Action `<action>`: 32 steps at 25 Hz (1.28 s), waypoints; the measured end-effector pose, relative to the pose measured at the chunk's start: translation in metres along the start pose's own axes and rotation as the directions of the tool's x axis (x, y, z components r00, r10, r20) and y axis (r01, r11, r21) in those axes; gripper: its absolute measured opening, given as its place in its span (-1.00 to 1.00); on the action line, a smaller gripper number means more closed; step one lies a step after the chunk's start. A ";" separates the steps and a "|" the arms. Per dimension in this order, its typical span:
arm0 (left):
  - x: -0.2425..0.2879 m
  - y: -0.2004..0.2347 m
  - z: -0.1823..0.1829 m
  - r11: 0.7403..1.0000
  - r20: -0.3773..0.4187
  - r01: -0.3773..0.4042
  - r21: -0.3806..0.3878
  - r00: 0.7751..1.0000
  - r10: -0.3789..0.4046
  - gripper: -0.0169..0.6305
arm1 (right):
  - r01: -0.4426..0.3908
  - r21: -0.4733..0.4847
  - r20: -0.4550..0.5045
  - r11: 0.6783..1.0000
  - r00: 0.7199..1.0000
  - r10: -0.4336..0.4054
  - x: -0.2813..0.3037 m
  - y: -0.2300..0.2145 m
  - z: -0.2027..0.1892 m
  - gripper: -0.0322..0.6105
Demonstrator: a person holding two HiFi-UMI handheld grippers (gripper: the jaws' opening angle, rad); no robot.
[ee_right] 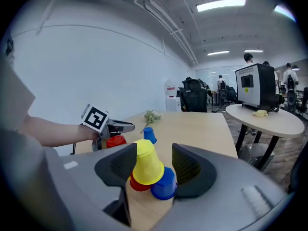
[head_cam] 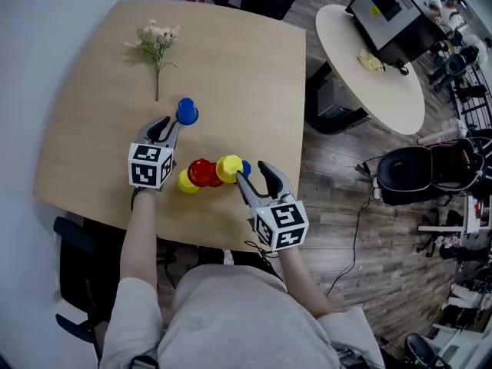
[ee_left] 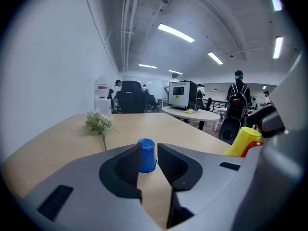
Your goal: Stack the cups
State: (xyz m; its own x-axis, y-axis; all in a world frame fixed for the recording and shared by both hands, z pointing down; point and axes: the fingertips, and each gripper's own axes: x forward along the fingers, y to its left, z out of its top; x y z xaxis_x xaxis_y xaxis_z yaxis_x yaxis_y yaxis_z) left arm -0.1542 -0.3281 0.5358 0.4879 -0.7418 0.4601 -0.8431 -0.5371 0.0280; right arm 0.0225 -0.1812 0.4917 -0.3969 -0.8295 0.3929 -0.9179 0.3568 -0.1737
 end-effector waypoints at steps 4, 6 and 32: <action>0.041 0.004 -0.019 0.999 -0.061 0.034 -0.007 0.998 -0.034 -0.39 | 0.039 0.019 -0.020 0.999 0.999 -0.039 -0.004 -0.007 -0.007 -0.15; 0.056 0.006 -0.025 0.999 -0.077 0.037 -0.006 0.996 -0.038 -0.28 | 0.059 0.028 -0.030 0.998 0.998 -0.058 -0.006 -0.010 -0.011 -0.15; -0.083 -0.040 0.068 0.996 0.136 -0.040 0.074 0.990 0.030 -0.33 | 0.040 -0.051 0.023 0.998 0.999 -0.039 -0.020 -0.012 0.002 -0.87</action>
State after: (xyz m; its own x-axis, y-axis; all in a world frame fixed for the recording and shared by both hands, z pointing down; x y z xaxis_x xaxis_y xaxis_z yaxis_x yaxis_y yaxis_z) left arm -0.1452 -0.2721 0.4366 0.4884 -0.8053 0.3361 -0.8431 -0.5348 -0.0562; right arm 0.0414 -0.1697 0.4841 -0.3607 -0.8526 0.3781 -0.9320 0.3450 -0.1112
